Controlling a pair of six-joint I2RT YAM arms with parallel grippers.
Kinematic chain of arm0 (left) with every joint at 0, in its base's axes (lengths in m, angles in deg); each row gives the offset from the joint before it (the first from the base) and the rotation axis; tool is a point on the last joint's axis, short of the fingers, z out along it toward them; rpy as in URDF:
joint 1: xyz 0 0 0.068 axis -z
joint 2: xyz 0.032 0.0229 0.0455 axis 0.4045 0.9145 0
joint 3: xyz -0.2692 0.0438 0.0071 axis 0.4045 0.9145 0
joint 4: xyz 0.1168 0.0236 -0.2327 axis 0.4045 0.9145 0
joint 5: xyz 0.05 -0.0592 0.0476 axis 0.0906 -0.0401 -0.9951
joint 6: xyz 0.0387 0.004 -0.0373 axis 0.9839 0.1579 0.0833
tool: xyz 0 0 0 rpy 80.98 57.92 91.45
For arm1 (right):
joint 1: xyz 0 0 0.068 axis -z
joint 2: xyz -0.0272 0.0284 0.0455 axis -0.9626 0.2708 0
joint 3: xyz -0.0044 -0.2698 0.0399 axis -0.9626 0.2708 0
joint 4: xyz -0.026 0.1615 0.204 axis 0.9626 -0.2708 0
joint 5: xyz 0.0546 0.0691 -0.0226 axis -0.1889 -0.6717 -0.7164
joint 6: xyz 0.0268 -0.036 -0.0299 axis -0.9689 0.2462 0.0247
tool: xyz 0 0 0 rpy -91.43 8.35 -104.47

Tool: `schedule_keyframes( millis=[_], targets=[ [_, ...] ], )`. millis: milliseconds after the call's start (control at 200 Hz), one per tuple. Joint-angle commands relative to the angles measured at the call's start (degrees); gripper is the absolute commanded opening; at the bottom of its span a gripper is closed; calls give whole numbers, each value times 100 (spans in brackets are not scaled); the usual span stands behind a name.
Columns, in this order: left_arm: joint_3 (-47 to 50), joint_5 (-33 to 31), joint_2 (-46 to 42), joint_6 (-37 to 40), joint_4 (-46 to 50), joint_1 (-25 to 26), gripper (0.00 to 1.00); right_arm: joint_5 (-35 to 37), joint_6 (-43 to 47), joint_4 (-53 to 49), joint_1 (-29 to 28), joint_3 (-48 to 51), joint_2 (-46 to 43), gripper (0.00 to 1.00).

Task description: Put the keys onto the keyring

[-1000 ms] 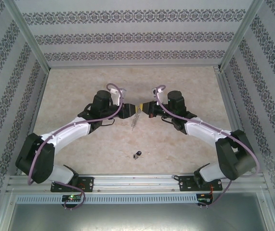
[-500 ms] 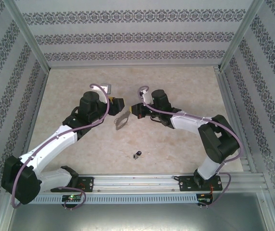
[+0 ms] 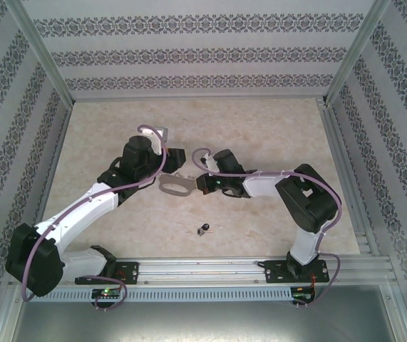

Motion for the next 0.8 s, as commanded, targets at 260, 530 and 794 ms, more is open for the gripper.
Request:
schedule_keyframes(
  millis=[260, 530, 794],
  targets=[
    [-29, 212, 183, -106, -186, -50, 58, 512, -33, 16, -238, 303, 21, 18],
    [-27, 280, 199, -164, -256, -44, 58, 604, -62, 46, -244, 498, -198, 26],
    [-51, 317, 228, -173, -287, -49, 58, 643, -56, -22, -249, 531, -279, 26]
  ],
)
